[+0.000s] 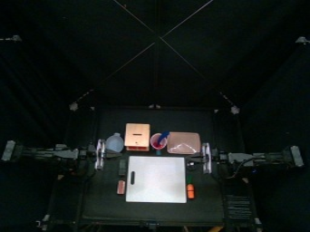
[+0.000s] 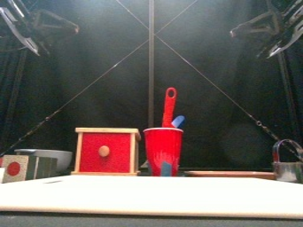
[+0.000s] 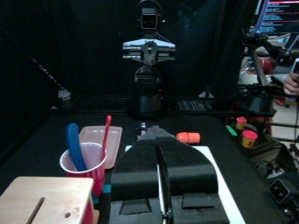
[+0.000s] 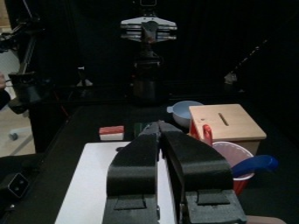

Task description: Place carrot onto cutting board

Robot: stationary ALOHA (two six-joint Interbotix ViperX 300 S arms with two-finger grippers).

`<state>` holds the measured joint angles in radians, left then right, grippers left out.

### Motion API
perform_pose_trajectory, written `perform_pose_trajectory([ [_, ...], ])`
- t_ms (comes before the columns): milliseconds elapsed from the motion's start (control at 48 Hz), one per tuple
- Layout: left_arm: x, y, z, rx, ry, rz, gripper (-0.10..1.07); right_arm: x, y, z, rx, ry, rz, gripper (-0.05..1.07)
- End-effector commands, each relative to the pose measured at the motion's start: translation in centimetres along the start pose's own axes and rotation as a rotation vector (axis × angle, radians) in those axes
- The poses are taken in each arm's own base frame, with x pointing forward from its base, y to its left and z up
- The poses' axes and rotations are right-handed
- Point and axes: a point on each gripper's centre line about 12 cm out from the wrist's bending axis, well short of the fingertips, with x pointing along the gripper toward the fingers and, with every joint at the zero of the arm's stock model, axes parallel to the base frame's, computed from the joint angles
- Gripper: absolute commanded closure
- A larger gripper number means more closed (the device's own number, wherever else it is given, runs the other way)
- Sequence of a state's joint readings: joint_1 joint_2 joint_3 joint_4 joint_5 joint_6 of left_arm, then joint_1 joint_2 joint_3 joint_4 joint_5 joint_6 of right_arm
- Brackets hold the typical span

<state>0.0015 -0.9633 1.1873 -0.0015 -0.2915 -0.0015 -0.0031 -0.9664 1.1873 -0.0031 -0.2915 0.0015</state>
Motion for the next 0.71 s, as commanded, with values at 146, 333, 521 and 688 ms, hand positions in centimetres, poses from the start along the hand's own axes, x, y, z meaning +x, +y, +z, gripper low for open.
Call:
perform_pose_trajectory([
  [146, -0.5, -0.3, -3.4, -0.051, 0.093, -0.007, 1.00, 1.0, 0.6, -3.4, 0.297, 0.280, -0.020, 0.96],
  [333, -0.5, -0.3, -4.4, -0.078, 0.145, 0.001, 0.99, 0.1, 2.3, -6.2, 0.660, 0.721, -0.062, 0.93],
  [521, -0.4, -0.2, -4.8, -0.094, 0.181, 0.005, 0.99, -2.3, 3.6, -8.3, 0.993, 1.112, -0.237, 0.93],
  [688, -0.4, -0.2, -4.8, -0.106, 0.184, 0.009, 0.99, -4.2, 3.9, -9.3, 1.119, 1.266, -0.469, 0.91],
])
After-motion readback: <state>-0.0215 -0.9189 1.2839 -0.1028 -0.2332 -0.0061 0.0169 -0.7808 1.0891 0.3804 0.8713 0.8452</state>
